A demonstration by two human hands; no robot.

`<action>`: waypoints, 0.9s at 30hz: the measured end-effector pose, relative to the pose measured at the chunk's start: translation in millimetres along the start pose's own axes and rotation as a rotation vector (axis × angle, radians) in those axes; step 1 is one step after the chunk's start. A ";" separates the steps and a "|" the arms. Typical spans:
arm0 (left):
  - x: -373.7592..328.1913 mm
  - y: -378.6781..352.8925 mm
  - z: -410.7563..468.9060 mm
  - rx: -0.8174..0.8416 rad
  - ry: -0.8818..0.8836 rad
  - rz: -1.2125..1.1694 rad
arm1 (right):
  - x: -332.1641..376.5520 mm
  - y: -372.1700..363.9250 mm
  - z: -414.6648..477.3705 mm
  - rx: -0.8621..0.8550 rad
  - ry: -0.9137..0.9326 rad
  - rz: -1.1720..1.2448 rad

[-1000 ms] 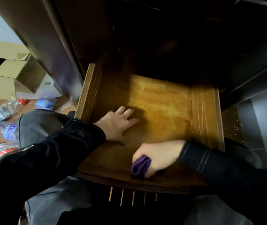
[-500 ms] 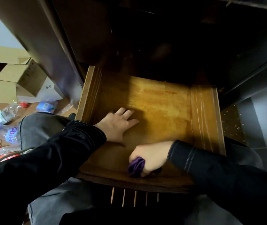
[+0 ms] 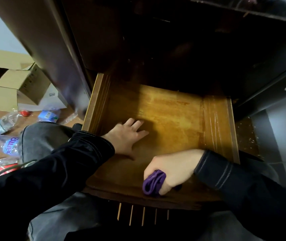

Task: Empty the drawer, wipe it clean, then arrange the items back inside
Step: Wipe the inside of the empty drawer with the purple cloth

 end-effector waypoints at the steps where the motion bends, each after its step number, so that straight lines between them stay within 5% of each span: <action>1: 0.2 0.2 0.2 -0.003 -0.002 0.003 | 0.0 1.0 -3.3 -0.002 0.009 0.019; 6: -1.7 6.1 -5.4 0.021 -0.008 -0.012 | -0.9 -14.0 13.5 -0.105 -0.014 -0.031; 12: -9.9 15.6 -27.7 0.181 -0.125 -0.132 | -1.4 0.4 -9.2 -0.033 0.043 0.049; 27: -30.4 13.3 5.0 0.032 -0.022 -0.081 | -21.6 -0.3 -11.6 -0.016 -0.036 0.130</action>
Point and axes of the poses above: each hand's wrist, its own z-axis towards the middle knuckle, its own y-axis out of the back of the hand, x = y × z, the point moved 4 cm from there along z, towards the middle knuckle, and after that the axes turned 13 degrees about z, right-handed, at the moved point
